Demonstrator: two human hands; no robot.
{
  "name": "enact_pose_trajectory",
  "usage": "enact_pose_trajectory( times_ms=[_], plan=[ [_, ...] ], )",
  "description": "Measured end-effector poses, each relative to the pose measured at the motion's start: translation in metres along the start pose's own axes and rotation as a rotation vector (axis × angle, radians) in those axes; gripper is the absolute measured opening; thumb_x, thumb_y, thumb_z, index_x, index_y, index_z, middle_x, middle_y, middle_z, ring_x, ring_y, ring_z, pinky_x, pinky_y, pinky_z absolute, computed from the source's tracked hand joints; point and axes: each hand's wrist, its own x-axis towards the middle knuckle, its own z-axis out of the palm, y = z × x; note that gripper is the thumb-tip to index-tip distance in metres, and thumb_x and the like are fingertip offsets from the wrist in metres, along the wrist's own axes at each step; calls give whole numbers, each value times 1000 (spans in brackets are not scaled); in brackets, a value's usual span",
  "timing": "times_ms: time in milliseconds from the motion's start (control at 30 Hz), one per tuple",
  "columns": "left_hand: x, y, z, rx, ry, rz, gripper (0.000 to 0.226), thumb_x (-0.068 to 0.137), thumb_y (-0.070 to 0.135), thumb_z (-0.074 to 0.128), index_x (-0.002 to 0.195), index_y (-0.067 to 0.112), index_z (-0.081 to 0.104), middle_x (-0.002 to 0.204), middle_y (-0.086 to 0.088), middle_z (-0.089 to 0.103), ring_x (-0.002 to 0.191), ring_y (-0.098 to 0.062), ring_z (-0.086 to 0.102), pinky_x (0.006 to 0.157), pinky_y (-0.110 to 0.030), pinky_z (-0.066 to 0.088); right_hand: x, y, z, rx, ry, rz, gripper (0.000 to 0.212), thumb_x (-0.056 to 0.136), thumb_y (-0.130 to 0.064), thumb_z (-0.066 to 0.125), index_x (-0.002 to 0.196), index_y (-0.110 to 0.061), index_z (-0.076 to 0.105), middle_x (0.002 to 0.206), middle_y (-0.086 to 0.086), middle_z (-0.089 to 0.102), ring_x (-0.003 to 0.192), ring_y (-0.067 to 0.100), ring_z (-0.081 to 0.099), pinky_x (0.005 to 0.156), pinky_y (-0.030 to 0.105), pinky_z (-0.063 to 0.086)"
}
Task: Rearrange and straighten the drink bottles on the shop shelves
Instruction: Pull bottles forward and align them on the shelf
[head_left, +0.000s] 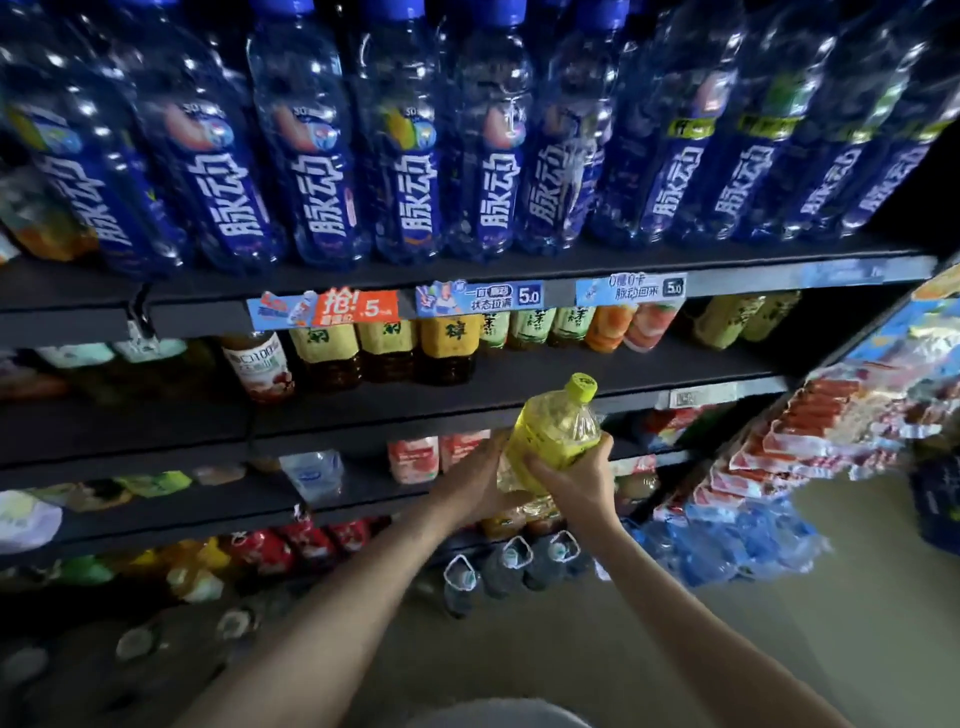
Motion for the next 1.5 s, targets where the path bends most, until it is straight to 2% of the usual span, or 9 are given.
enact_pose_trajectory(
  times_ms=[200, 300, 467, 633, 933, 1033, 1100, 1233, 1500],
  plan=[
    [-8, 19, 36, -97, 127, -140, 90, 63, 57, 78, 137, 30, 34, 132, 7, 51, 118, -14, 53, 93, -37, 48, 11, 25, -11, -102, -130, 12, 78, 60, -39, 86, 112, -12, 35, 102, 5, 58, 92, 24, 59, 76, 41, 52],
    [-22, 17, 41, -169, 138, -221, 91, 68, 44, 80, 142, 21, 32, 140, -1, 46, 127, -19, 47, 105, -36, 40, 4, 28, -6, -124, -200, 19, 76, 64, -32, 85, 115, -8, 34, 101, 4, 53, 87, 22, 54, 69, 31, 43],
    [-52, -6, 37, -188, 172, -258, 91, 63, 54, 81, 138, 32, 32, 125, 10, 56, 112, -7, 56, 91, -37, 51, -18, 26, 13, -136, -291, 28, 77, 65, -29, 85, 117, -7, 32, 101, 4, 52, 87, 20, 50, 69, 29, 41],
    [-74, -23, 27, -157, 149, -254, 91, 61, 56, 80, 136, 33, 34, 126, 12, 56, 112, -9, 56, 90, -38, 50, -43, 26, 31, -141, -303, 59, 78, 64, -36, 84, 115, -13, 30, 103, 2, 49, 90, 21, 50, 73, 35, 44],
    [-94, -42, 28, -7, -13, -199, 64, 89, 24, 64, 144, 17, 31, 141, 0, 46, 125, -13, 47, 80, -8, 32, -70, 50, 32, -67, -112, 150, 89, 61, -42, 86, 124, -7, 32, 110, 5, 51, 101, 24, 53, 80, 33, 43],
    [-90, -35, 29, -11, -14, -158, 58, 90, 19, 63, 141, 19, 37, 136, 1, 51, 108, -1, 49, 70, 3, 31, -74, 52, 16, -53, -71, 142, 78, 61, -38, 86, 113, -14, 33, 107, 4, 53, 100, 25, 55, 82, 37, 47],
    [-80, -29, 29, 19, -18, -114, 53, 89, 20, 63, 137, 21, 42, 130, 2, 55, 105, 0, 51, 73, -1, 35, -74, 48, 4, -36, -50, 122, 77, 60, -38, 86, 109, -19, 31, 109, 5, 55, 98, 24, 56, 81, 38, 49],
    [-56, -4, 36, 5, -59, -28, 62, 81, 31, 66, 137, 37, 37, 131, 5, 56, 114, -14, 57, 92, -37, 50, -65, 34, -19, 18, 30, 79, 77, 59, -41, 87, 110, -20, 33, 107, 3, 57, 94, 21, 57, 76, 35, 47],
    [-6, 77, 60, -21, 90, 103, 78, 84, 17, 65, 148, 31, 23, 148, 4, 38, 131, -14, 41, 101, -25, 37, -11, 12, -99, 99, 90, -57, 70, 65, -30, 84, 113, -14, 36, 104, 2, 56, 90, 17, 57, 71, 28, 43]
  ],
)
